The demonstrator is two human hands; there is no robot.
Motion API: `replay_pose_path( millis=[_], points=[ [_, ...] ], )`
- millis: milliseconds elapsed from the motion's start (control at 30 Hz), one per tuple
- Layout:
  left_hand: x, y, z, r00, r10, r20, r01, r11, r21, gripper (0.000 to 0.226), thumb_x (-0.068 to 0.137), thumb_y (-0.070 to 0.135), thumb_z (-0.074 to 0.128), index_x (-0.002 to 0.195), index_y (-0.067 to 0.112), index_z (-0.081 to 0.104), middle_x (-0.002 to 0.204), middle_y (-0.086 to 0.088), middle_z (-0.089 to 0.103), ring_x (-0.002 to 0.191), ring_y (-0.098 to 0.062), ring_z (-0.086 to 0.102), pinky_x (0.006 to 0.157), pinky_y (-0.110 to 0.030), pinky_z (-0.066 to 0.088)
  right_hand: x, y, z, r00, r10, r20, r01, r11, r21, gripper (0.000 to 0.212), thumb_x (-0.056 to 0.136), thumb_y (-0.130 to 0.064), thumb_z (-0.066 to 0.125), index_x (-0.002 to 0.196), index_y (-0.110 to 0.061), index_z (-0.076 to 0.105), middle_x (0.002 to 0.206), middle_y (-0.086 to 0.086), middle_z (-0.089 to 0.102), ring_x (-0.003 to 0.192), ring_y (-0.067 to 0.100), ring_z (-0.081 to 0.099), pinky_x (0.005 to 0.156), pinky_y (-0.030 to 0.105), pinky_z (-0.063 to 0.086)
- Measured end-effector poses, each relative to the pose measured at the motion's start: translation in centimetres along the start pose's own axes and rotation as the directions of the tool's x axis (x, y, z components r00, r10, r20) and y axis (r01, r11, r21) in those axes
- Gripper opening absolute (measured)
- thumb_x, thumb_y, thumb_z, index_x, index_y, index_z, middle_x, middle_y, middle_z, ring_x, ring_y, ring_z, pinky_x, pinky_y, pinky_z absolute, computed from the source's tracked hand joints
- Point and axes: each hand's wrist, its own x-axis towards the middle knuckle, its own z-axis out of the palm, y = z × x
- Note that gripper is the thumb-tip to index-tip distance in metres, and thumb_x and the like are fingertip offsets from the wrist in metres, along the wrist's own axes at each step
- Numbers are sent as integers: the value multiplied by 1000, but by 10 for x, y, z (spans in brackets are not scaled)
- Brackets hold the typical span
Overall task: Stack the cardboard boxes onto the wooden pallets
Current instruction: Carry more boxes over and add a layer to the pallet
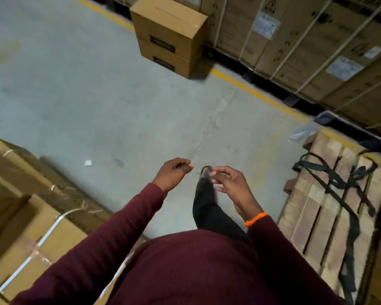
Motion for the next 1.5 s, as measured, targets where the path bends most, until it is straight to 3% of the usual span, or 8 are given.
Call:
replay_pose_path(
  millis=[200,333,600,800,1033,1133,1267,1500],
  points=[
    [130,145,18,1000,-7,-2,7,1000,-23,30,95,24,69,123,12,69,120,1,69,108,-8,63,85,-22,44,160,-151,-64,998,-62,-27,63,997,39,17,95,-16,67,112,-14,71,102,3,75,91,14,66,81,31,50],
    [206,243,15,996,79,-48,-82,994,-73,28,95,24,69,121,13,71,118,3,70,98,0,62,80,-17,45,251,-258,-73,995,-104,-3,103,992,73,16,97,-16,63,111,-13,70,99,2,74,89,15,65,80,31,48],
    [368,332,-13,990,-34,-135,15,990,-137,20,98,15,65,115,8,71,106,3,70,86,4,60,63,-2,44,416,-375,-51,979,-45,200,45,999,3,13,96,-15,63,106,-14,71,102,6,76,88,14,68,81,30,50],
    [516,426,-47,981,-117,-153,90,981,-171,22,96,17,67,115,6,71,103,-1,69,93,-10,61,70,-15,44,548,-468,-55,987,67,149,-62,997,-41,14,96,-19,64,107,-13,72,110,10,76,92,19,68,85,35,51],
    [690,512,-74,963,-222,-154,183,955,-232,18,97,23,67,111,12,71,100,2,67,95,-13,60,79,-25,42,727,-573,-72,990,27,141,-3,985,-172,9,93,-21,71,99,-16,74,102,6,75,96,21,68,81,34,51],
    [747,522,-78,937,-290,-193,241,940,-243,21,95,26,68,113,14,70,107,0,69,102,-16,61,81,-25,42,808,-587,-72,993,18,113,15,959,-283,13,88,-26,77,97,-18,73,102,4,76,101,20,69,94,41,54],
    [854,508,-86,872,-394,-292,298,898,-323,31,94,29,70,121,15,67,115,0,67,114,-20,61,101,-29,45,964,-592,-45,982,-17,187,114,843,-526,30,88,-40,76,109,-21,70,117,5,72,115,25,66,100,41,52],
    [1039,416,-73,695,-647,-314,456,734,-503,66,92,36,70,149,12,46,150,-10,51,138,-28,48,116,-40,37,1205,-544,31,915,-170,366,403,439,-803,68,97,-32,64,150,2,39,152,25,42,136,41,46,109,46,41]
  ],
)
